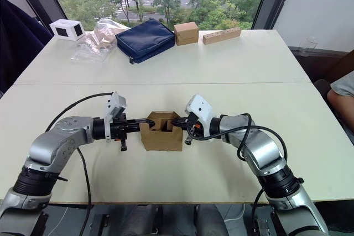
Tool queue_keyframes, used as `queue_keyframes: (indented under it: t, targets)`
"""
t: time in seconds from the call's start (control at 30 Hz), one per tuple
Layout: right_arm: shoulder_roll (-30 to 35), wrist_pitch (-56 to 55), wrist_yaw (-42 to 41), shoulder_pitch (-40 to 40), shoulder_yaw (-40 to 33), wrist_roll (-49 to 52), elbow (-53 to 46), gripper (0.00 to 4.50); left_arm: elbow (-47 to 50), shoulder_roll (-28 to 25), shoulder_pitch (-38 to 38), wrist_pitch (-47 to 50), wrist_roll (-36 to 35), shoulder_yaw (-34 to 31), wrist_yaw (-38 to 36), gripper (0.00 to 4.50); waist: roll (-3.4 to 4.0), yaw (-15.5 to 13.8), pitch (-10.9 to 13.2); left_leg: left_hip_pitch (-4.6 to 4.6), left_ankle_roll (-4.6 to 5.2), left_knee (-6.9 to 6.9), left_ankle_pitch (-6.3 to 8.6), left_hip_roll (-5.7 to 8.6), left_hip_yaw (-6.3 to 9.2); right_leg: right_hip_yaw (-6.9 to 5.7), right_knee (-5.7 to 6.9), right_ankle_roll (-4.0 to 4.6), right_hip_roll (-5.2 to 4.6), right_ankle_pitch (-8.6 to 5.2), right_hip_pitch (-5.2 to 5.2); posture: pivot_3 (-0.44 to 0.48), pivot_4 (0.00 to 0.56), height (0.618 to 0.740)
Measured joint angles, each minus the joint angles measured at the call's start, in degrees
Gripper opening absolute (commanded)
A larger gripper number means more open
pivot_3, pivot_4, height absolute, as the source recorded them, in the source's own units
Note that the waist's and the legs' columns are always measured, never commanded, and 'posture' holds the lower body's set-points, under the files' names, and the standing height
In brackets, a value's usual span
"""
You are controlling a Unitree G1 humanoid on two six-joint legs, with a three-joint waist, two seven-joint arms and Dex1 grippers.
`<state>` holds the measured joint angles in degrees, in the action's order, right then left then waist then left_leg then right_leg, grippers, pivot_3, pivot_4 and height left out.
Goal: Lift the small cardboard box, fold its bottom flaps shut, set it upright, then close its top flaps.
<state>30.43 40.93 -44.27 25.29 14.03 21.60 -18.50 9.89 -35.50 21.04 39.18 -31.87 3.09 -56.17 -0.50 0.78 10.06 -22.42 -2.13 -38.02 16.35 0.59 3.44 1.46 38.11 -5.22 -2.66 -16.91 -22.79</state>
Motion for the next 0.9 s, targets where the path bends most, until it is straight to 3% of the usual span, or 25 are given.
queue_keyframes:
  t: [0.27, 0.4, 0.6, 0.77, 0.9]
  targets:
    - [1.82, 2.5, -1.18, 0.78, -6.8, 4.83, -3.62, 0.0, -3.03, -0.31, 4.96, 10.0, -10.71, -10.09, 2.35, 0.08, -0.02, -0.03, 0.03, -0.07, 0.0, -0.01, 0.0, -0.02, 0.02, -0.01, 0.01, 0.0, 0.0, 0.0, -0.08, 0.0, 0.15, 0.74]
    - [3.39, 5.73, 0.01, 2.79, -14.36, 10.19, -8.56, 0.0, -11.25, -2.32, 11.33, 8.8, -10.34, -14.28, 2.74, 0.08, 0.0, 0.0, 0.02, -0.02, 0.0, 0.01, 0.0, 0.0, 0.01, -0.02, -0.01, 0.0, 0.05, 0.0, -0.04, 0.0, 0.15, 0.74]
    - [6.3, 11.81, 0.17, 2.72, -14.25, 16.15, -16.31, 0.0, -27.56, -0.02, 15.41, -1.21, 0.47, -5.26, -1.22, 0.08, -0.03, -0.06, 0.04, -0.08, 0.0, 0.01, 0.0, 0.03, 0.0, -0.03, -0.01, 0.0, 0.07, 0.0, -0.08, 0.0, 0.15, 0.74]
    - [9.97, 13.85, 0.48, 1.85, -5.41, 15.08, -24.0, 0.0, -38.06, 2.79, 19.04, -9.6, 7.62, 2.0, -8.41, 0.08, -0.05, -0.05, 0.05, -0.11, 0.0, 0.0, 0.0, 0.05, -0.01, -0.03, -0.02, 0.0, 0.07, 0.0, -0.1, 0.0, 0.15, 0.74]
    - [9.2, 14.93, 3.16, 1.94, -0.48, 14.05, -27.27, 0.0, -41.95, 3.11, 19.73, -14.38, 11.21, 5.24, -14.64, 0.08, -0.04, 0.38, 0.05, -0.12, 0.0, 0.0, 0.0, -0.02, -0.01, 0.0, 0.0, 0.0, 0.1, 0.0, -0.17, 0.0, 0.15, 0.74]
